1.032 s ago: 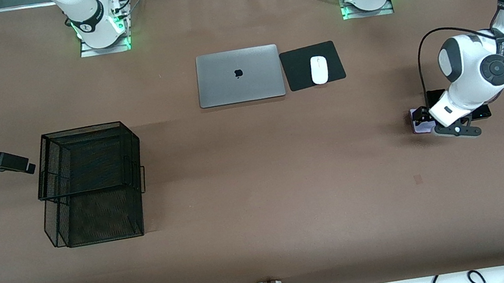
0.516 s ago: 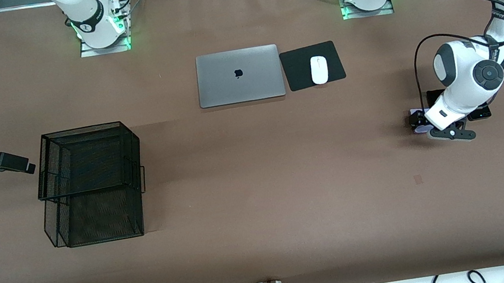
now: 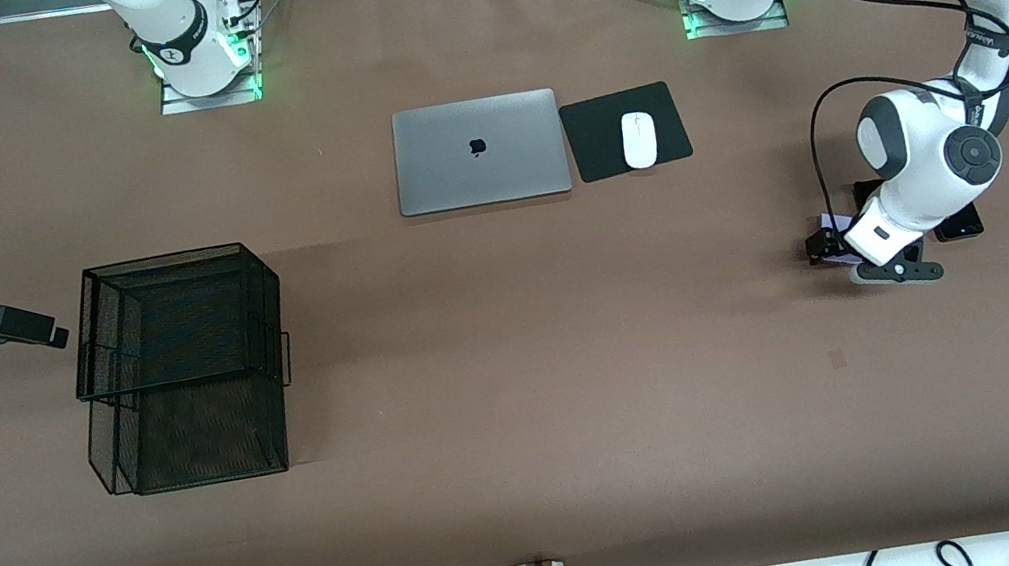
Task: Place phones with both arms
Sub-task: 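Lower the left gripper and close it on the white phone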
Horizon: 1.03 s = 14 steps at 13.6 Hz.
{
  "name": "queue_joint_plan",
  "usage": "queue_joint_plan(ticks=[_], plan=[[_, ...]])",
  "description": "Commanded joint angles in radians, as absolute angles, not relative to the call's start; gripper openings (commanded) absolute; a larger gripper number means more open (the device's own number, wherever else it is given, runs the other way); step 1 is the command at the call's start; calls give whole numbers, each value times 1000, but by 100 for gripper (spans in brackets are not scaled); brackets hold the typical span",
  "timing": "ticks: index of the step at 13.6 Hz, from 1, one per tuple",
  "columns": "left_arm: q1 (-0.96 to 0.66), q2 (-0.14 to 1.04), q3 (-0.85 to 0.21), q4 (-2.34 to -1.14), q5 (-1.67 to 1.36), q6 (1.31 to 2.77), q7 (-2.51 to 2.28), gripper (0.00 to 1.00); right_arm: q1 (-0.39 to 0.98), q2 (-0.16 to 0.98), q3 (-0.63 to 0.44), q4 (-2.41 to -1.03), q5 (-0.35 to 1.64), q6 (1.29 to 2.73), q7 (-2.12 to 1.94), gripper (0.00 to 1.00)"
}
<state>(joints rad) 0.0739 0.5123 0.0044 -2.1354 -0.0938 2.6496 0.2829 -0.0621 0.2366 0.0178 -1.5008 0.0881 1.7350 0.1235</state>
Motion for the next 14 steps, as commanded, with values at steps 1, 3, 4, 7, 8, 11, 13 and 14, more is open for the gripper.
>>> queue_joint_plan(ticks=[1,3,4,7,8,11,13,14], plan=[[83,526,-15,-2117,-153,2654,302,100,-66,227,20,-1500,84,1720,133,100],[80,526,-20,-2118,-175,2652,310,100,-66,227,20,-1500,83,1720,130,100],[80,525,-20,-2118,-164,2651,325,100,-66,227,20,-1500,83,1721,130,100],[83,523,-17,-2131,-164,2649,433,100,-66,227,20,-1500,83,1721,127,100],[83,520,-15,-2134,-163,2649,436,100,-66,227,20,-1499,83,1720,127,100],[97,520,-11,-2137,-112,2646,531,100,-66,227,20,-1499,83,1720,126,100],[97,512,-11,-2146,-107,2642,538,100,-66,227,20,-1500,83,1720,124,100],[97,502,-11,-2157,-104,2640,573,100,-66,227,20,-1500,83,1720,124,100]])
